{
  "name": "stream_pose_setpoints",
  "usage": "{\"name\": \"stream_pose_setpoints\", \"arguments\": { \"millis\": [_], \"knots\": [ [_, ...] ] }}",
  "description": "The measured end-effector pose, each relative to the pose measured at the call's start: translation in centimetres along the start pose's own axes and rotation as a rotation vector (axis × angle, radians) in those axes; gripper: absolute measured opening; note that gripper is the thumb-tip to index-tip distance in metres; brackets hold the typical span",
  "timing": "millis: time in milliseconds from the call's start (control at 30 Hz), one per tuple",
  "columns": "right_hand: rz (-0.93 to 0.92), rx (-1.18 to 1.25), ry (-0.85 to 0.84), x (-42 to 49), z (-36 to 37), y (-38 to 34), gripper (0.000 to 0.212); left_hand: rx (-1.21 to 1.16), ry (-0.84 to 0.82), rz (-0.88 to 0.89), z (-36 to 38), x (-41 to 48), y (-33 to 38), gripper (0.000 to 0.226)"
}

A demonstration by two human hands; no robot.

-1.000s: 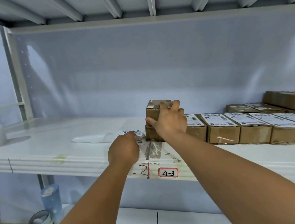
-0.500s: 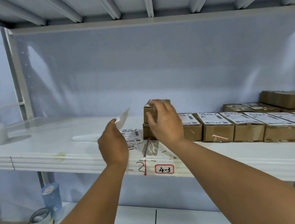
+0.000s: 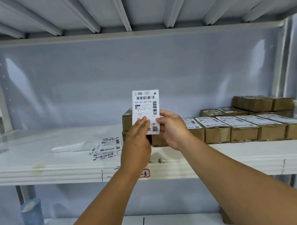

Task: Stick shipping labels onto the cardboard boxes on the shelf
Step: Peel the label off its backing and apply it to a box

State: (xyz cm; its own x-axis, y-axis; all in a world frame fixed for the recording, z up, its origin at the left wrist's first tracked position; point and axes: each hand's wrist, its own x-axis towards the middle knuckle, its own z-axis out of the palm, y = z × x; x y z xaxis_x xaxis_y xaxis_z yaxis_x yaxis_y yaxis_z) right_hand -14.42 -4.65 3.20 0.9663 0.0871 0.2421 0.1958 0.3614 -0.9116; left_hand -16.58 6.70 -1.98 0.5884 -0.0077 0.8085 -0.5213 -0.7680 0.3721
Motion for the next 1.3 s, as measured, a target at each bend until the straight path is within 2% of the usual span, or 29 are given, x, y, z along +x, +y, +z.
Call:
{"name": "stream_pose_setpoints", "arguments": {
  "millis": [100,167,233,300,367,500,700,1067,1300],
  "knots": [
    [-0.012,-0.033,0.123,0.0,-3.3,-0.2,0.030,-0.180,0.047,-0.055,1.8,0.3,1.3,0.046],
    [-0.009,-0.048,0.168,-0.1,-5.7,-0.3,0.028,-0.308,0.091,-0.186,2.9,1.1,2.5,0.040],
    [-0.024,-0.073,0.195,0.0,-7.6,-0.2,0.024,-0.490,0.012,-0.387,3.9,2.0,3.5,0.039],
    [-0.046,-0.073,0.229,0.2,-9.2,-0.2,0.022,-0.813,-0.109,-0.557,5.2,2.5,4.3,0.035],
    [-0.066,-0.046,0.257,0.4,-10.3,-0.1,0.020,-0.963,-0.182,-0.632,6.3,2.5,4.6,0.028],
    [-0.085,-0.069,0.263,0.8,-11.6,0.6,0.017,-0.949,-0.261,-0.667,7.1,2.3,4.4,0.018],
    [-0.152,-0.179,0.276,1.0,-11.8,1.1,0.021,-0.918,-0.280,-0.626,6.7,1.9,4.2,0.022],
    [-0.187,-0.178,0.297,0.6,-11.8,1.1,0.024,-0.878,-0.313,-0.587,6.6,1.8,4.2,0.019],
    [-0.207,-0.222,0.303,0.9,-11.9,1.5,0.018,-0.882,-0.314,-0.588,6.6,1.8,4.1,0.019]
  ]
}}
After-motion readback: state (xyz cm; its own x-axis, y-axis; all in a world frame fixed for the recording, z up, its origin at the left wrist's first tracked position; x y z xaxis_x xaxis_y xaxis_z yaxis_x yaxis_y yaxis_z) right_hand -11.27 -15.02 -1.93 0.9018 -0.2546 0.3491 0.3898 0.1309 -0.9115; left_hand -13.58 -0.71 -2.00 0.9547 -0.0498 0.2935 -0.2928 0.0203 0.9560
